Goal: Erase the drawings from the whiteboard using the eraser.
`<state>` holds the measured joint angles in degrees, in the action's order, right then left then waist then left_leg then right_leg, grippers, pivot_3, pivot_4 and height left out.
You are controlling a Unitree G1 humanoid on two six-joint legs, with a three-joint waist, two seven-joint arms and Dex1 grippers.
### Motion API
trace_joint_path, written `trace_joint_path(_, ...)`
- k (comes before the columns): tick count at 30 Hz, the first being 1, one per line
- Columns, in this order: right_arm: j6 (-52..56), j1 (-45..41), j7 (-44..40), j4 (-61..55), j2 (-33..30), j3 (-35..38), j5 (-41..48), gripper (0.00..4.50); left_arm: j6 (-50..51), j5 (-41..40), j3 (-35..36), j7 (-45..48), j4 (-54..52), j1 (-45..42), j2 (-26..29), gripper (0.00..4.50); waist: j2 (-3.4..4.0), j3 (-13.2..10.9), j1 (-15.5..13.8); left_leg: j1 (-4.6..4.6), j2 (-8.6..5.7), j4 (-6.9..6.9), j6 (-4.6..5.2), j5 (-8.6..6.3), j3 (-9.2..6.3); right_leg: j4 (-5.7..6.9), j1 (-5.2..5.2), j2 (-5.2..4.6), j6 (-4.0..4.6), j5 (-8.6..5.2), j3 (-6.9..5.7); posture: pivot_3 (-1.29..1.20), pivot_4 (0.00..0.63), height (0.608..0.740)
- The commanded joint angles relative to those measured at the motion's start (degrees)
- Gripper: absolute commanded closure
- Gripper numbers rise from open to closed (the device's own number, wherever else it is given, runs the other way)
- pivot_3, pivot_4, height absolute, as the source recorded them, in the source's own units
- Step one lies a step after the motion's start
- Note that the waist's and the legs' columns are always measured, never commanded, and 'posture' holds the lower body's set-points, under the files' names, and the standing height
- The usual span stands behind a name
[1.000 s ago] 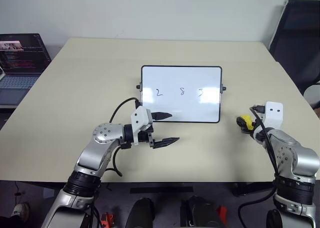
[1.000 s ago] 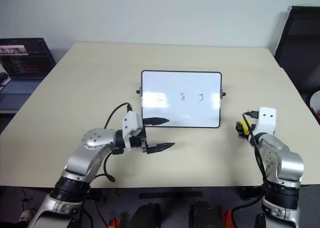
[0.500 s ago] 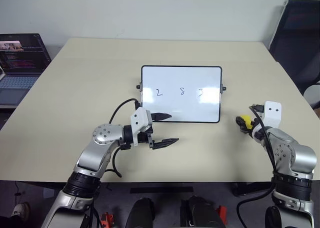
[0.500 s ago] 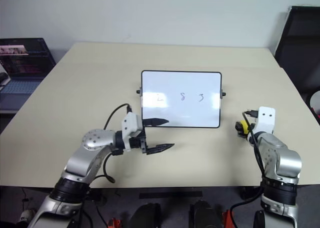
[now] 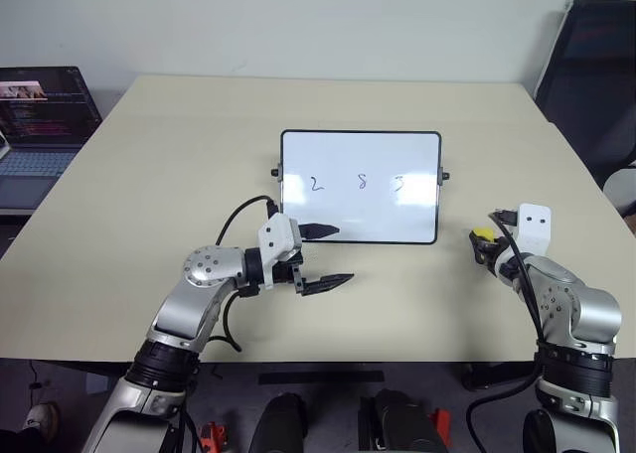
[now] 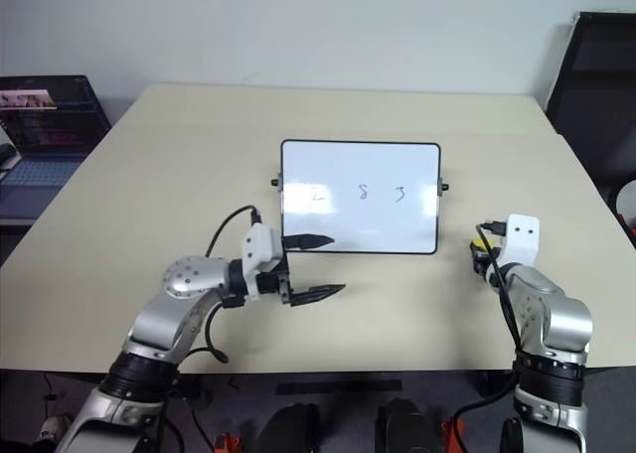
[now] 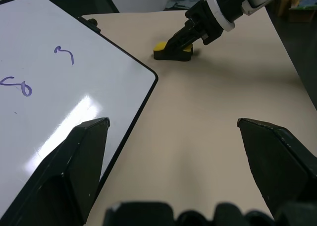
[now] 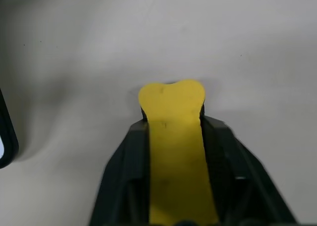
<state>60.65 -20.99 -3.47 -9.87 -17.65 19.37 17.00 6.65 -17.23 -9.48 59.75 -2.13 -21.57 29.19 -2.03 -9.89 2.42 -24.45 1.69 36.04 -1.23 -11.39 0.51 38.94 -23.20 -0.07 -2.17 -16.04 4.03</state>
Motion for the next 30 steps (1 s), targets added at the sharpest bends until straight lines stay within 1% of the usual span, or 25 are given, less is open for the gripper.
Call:
trace_joint_path(1,-0.6,-1.28,0.1,-0.17,-0.32,0.84,0.22,3.58,-1.37,-0.02,1.51,0.22,-0.44,-0.98,0.62,0.0,0.0,0.0,0.01,0.0,0.0,0.0,0.0,0.0,0.0,0.0,0.0,0.0,0.0,0.0,0.0,0.0,0.15,0.74)
trace_joint_path(4,-1.01,-1.89,0.39,-0.16,-0.51,0.78,-0.09,3.58,-1.51,0.1,1.5,-0.01,-0.37,-1.09,0.53,0.0,0.0,0.0,0.01,0.0,0.0,0.0,0.0,0.0,0.0,0.0,0.0,0.0,0.01,0.0,0.0,0.0,0.15,0.74)
trace_joint_path(6,-3.34,-2.34,0.5,-0.78,-1.54,-0.7,-1.62,3.58,-1.3,0.63,1.71,-1.27,-0.32,-1.27,0.28,0.0,0.0,0.0,0.01,0.0,0.0,0.0,0.0,0.0,0.0,0.0,0.0,0.0,0.01,0.0,0.0,0.0,0.15,0.74)
trace_joint_path(10,-10.12,-3.84,-1.05,-2.5,-3.21,-4.86,-4.18,3.58,-0.23,4.1,2.71,-8.98,1.5,-2.84,-1.6,0.0,0.01,-0.01,0.07,0.0,-0.01,0.0,0.0,0.0,-0.01,0.0,-0.01,0.0,-0.03,-0.02,0.02,0.0,0.15,0.74)
trace_joint_path(13,-15.65,-5.35,-1.87,-2.65,-2.93,-8.36,-5.91,3.58,0.62,6.36,2.54,-14.4,3.01,-3.0,-4.02,0.0,0.01,-0.01,0.13,0.0,-0.02,0.0,0.0,0.0,-0.05,0.01,-0.01,0.02,-0.17,-0.09,-0.01,0.0,0.15,0.74)
trace_joint_path(16,-19.24,-7.35,-1.9,-1.26,-0.86,-11.18,-6.81,3.58,0.61,8.01,2.93,-19.98,5.01,-3.4,-7.61,0.0,0.01,-0.01,0.14,0.0,-0.01,-0.01,0.0,0.0,-0.07,0.0,-0.02,0.02,-0.05,-0.02,0.01,0.0,0.15,0.74)
trace_joint_path(20,-21.89,-11.16,-1.16,2.9,3.57,-14.32,-7.66,3.58,-1.05,11.0,2.14,-23.57,6.8,-4.09,-9.85,0.0,0.01,-0.01,0.21,-0.02,-0.02,0.01,0.0,0.0,-0.1,0.01,-0.01,0.01,0.06,0.05,0.0,0.0,0.15,0.74)
trace_joint_path(22,-23.16,-13.68,-0.87,5.14,5.88,-15.75,-8.1,3.58,-1.18,11.47,1.77,-23.88,6.66,-4.41,-10.38,0.0,0.01,-0.01,0.21,-0.02,-0.02,0.01,0.0,0.0,-0.11,0.03,-0.02,0.02,0.07,0.06,-0.01,0.0,0.15,0.74)
trace_joint_path(25,-24.92,-16.34,-0.99,8.22,7.73,-16.68,-8.63,3.58,-1.37,11.71,2.06,-23.94,6.65,-4.83,-10.62,0.0,0.01,-0.01,0.17,-0.03,-0.01,0.0,0.0,0.0,-0.11,0.02,-0.02,0.0,0.07,0.06,-0.02,0.0,0.15,0.74)
trace_joint_path(30,-27.05,-20.68,-0.32,13.94,10.83,-16.34,-8.39,3.58,-2.03,12.3,2.5,-24.12,7.44,-5.59,-10.12,0.0,0.01,-0.01,0.12,-0.05,-0.01,0.0,0.0,0.0,-0.19,0.01,-0.03,-0.05,0.08,0.07,-0.04,0.0,0.15,0.74)
